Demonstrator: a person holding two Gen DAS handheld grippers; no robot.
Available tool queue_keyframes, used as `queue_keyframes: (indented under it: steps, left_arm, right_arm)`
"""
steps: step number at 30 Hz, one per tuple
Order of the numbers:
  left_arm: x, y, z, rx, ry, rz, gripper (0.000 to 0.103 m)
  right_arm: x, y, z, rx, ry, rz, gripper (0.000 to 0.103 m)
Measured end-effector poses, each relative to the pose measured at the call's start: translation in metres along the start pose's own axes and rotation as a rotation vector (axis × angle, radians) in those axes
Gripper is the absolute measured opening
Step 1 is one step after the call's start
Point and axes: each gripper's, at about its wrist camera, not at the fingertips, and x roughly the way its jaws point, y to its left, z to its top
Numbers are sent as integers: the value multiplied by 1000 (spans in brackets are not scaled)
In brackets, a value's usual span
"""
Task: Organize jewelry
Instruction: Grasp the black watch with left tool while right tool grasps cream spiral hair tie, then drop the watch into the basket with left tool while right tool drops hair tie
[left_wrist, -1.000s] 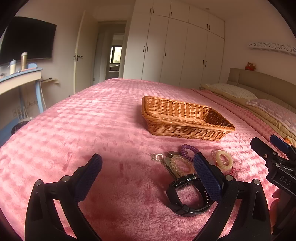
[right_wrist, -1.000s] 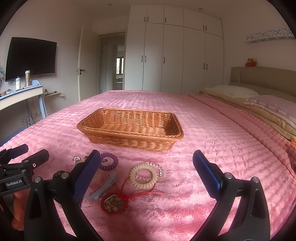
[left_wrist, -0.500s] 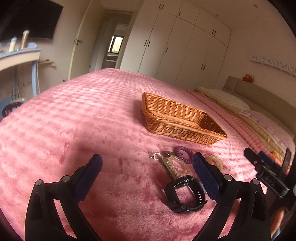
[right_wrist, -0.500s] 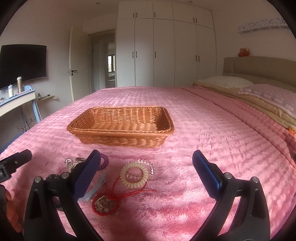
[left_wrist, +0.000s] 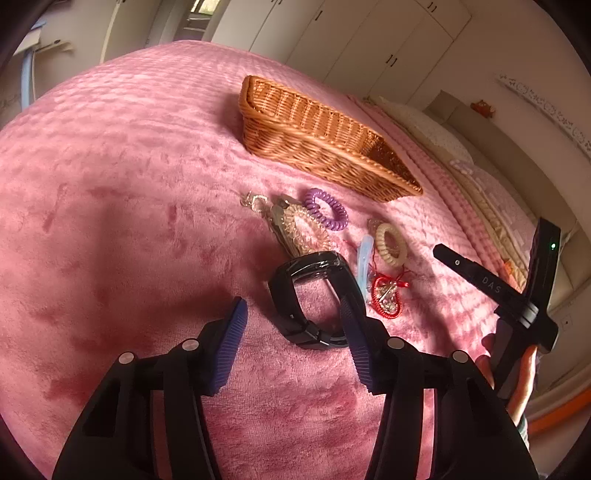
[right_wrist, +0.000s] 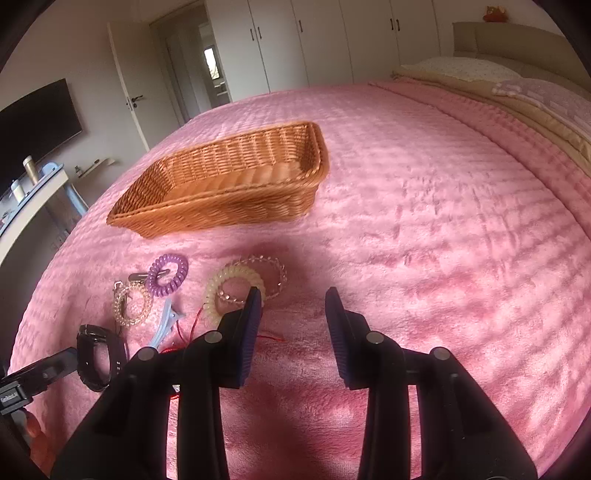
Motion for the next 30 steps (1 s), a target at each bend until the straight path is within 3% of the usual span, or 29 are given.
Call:
queue_keyframes:
  steps: [4,6,13,16,21,30]
  left_arm:
    - [9,-2,0,-19,23,16,42]
    - [12,-5,2,-11,27,34,38]
    - [19,-13,3,15,25,124,29]
    - [20,-17,2,37,11,163,23]
    - [16,-17,0,45,-23,166,19]
    - [-9,-25,3,82,-143,122,14]
  right_arm:
    - [19,16,5,-50,66,-5,32]
    - [32,23,9,-72,93,-15,24]
    - [55,29,14,-87,149,-21,22]
    - [55,36,14,-120,142,-30,9]
    - [51,38,14,-120,121,2,9]
    - [20,39,20,-118,1,91,9]
